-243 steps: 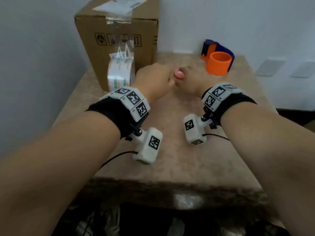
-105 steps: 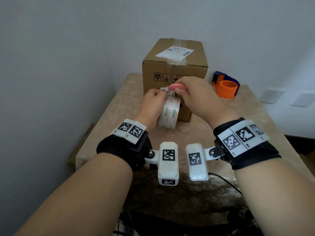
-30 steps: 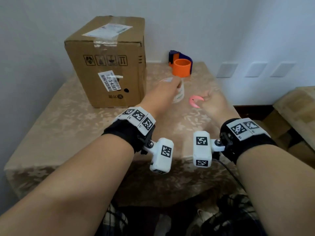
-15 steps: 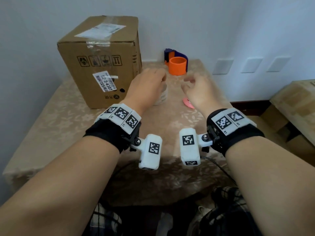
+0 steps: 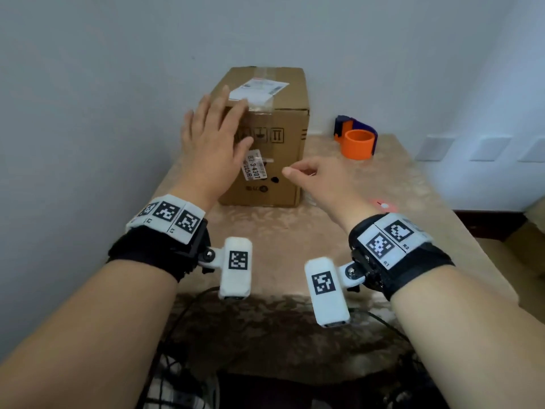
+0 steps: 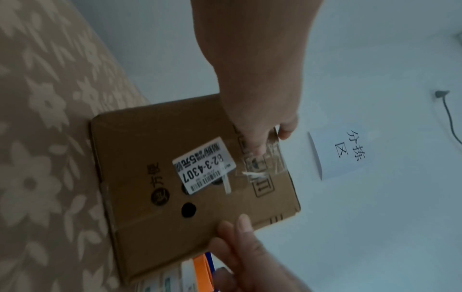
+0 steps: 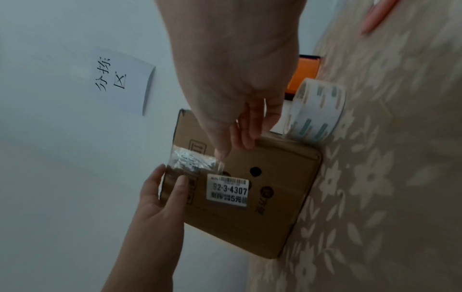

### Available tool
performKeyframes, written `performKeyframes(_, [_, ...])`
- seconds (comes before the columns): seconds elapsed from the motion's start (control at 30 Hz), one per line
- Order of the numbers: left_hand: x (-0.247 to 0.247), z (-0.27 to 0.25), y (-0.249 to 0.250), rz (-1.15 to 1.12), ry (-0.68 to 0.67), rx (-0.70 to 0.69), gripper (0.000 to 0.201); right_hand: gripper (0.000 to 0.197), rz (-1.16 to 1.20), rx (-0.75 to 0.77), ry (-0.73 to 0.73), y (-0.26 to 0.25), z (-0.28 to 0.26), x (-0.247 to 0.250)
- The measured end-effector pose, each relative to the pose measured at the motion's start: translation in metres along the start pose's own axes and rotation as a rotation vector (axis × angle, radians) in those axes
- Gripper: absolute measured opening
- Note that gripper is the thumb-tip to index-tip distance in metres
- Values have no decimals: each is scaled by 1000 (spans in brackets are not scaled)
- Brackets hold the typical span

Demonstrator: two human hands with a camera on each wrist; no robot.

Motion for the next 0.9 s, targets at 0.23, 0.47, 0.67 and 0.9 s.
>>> performKeyframes(0.23, [2, 0, -19, -57, -64, -19, 59, 19, 323, -215, -19, -9, 11, -35])
performKeyframes(0.47, [-1, -1, -19, -46, -64, -34, 61, 24, 489, -317, 118, -11, 16, -49])
performKeyframes(0.67, [-5, 2, -15, -29, -24, 3, 58, 27, 475, -288, 135, -15, 14, -49])
performKeyframes(0.9, [-13, 19, -17, 115, 10, 11, 57, 27, 301, -185, 250, -11, 19, -53])
Point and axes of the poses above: each hand's wrist, its own z-axis towards the middle knuckle, its own x-axis out of the back of the hand, y = z × x, the point moved 3 cm from there along z, towards the middle knuckle, and after that the axes turned 14 degrees about -x, right-handed, at the moved point
